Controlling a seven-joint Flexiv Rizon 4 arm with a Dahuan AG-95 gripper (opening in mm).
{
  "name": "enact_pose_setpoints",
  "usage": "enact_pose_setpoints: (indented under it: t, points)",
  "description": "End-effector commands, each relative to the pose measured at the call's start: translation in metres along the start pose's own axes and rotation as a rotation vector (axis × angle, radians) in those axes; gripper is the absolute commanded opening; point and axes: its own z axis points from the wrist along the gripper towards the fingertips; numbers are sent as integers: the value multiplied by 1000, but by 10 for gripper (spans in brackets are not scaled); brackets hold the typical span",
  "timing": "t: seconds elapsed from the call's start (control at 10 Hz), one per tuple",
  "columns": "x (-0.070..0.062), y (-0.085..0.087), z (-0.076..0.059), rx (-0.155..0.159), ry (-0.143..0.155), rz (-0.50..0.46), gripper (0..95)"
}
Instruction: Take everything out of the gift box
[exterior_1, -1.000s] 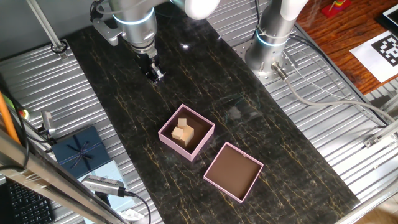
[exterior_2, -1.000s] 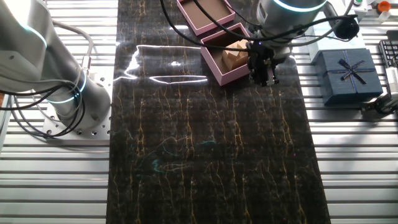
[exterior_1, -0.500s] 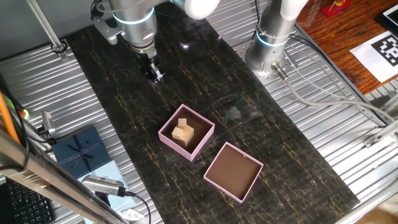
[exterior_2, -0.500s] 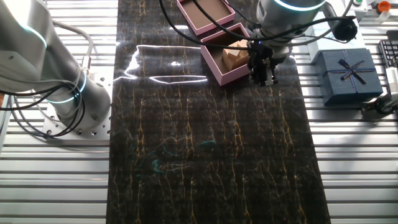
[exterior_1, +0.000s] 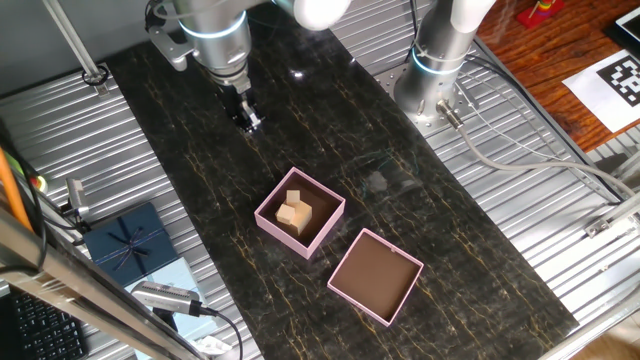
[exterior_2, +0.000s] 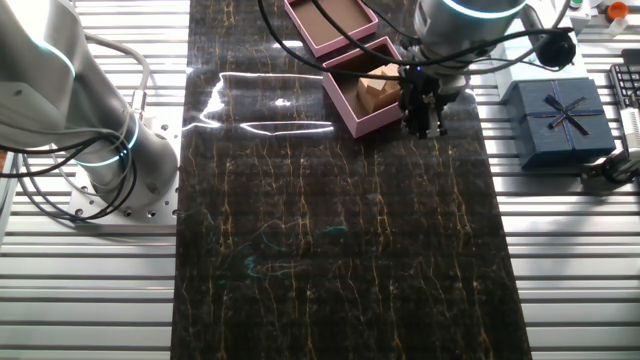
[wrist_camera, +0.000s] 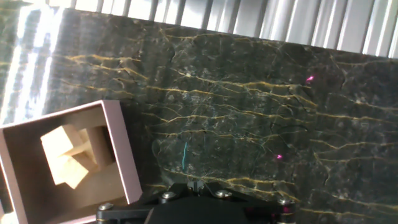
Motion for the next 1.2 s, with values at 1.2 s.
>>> enact_pose_setpoints:
  t: [1.2]
  points:
    - [0, 0, 0, 16, 82, -78, 0]
